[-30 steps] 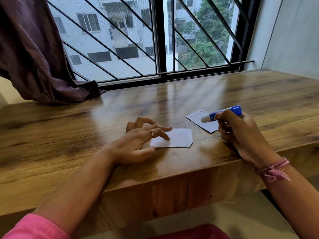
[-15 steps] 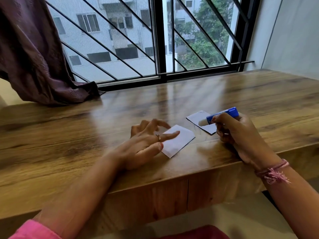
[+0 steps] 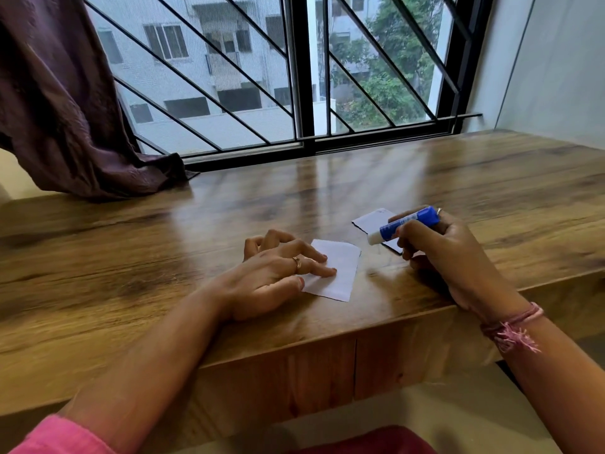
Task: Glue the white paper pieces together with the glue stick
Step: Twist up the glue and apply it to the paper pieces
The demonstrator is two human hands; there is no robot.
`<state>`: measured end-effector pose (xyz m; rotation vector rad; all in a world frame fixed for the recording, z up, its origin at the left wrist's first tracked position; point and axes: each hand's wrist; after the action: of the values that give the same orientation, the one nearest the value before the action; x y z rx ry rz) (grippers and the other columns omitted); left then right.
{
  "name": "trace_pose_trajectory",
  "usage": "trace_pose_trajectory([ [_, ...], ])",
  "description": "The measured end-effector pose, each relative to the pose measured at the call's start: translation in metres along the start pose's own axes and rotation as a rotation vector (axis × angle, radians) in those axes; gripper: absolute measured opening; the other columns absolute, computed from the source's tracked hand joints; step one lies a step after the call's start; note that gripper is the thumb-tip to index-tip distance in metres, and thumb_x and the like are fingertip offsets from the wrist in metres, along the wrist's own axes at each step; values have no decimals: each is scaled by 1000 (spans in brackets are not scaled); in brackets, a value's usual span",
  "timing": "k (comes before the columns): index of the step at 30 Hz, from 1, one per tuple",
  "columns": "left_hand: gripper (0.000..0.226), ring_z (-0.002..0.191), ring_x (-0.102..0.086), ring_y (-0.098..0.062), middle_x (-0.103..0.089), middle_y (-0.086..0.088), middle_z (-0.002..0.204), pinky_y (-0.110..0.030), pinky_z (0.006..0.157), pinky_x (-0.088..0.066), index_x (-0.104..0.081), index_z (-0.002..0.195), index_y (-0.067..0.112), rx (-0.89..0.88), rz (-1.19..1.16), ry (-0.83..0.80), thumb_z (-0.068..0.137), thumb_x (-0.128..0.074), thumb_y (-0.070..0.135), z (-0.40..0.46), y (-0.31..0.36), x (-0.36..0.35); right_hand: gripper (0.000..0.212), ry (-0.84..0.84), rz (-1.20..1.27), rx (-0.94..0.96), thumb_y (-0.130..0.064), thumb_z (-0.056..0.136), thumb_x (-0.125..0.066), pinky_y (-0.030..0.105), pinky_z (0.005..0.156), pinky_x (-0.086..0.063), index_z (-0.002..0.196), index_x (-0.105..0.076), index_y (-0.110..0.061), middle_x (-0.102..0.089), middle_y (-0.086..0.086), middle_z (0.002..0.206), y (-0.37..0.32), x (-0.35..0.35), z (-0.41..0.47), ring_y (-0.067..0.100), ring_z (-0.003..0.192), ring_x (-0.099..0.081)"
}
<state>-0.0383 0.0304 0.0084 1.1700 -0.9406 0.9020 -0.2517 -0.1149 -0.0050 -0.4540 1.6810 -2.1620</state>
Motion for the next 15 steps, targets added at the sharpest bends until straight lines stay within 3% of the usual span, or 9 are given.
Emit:
trace_pose_trajectory([
  [3,47,123,-24,-4,-47,19,130,-30,97,-11,-54,129,42,-9,40,0,88,-31,35,0,2,-2,13,-26,-1,13,-24,69,-65,16,43,-39,80,-69,-19,-64,-5,60,-1,0,0,6,52,-54],
  [8,46,127,-25,-6,-46,19,130,-39,108,-10,-54,129,41,4,20,-5,89,-31,38,2,1,-3,7,-155,-103,77,-9,83,-66,15,49,-43,88,-68,-14,-69,-2,66,1,2,0,7,55,-57],
  [15,47,122,-24,-1,-47,20,130,-28,97,-10,-55,127,42,0,15,11,89,-28,35,2,-3,-4,15,-346,-149,116,-1,83,-65,14,46,-40,83,-69,-15,-66,0,61,-6,1,-6,6,47,-51],
])
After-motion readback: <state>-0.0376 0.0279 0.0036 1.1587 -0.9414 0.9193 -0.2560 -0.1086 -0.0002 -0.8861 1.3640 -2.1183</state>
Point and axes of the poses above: each hand's wrist, its own z-axis towards the middle knuckle, its own x-axis out of the back of the hand, y = z × x
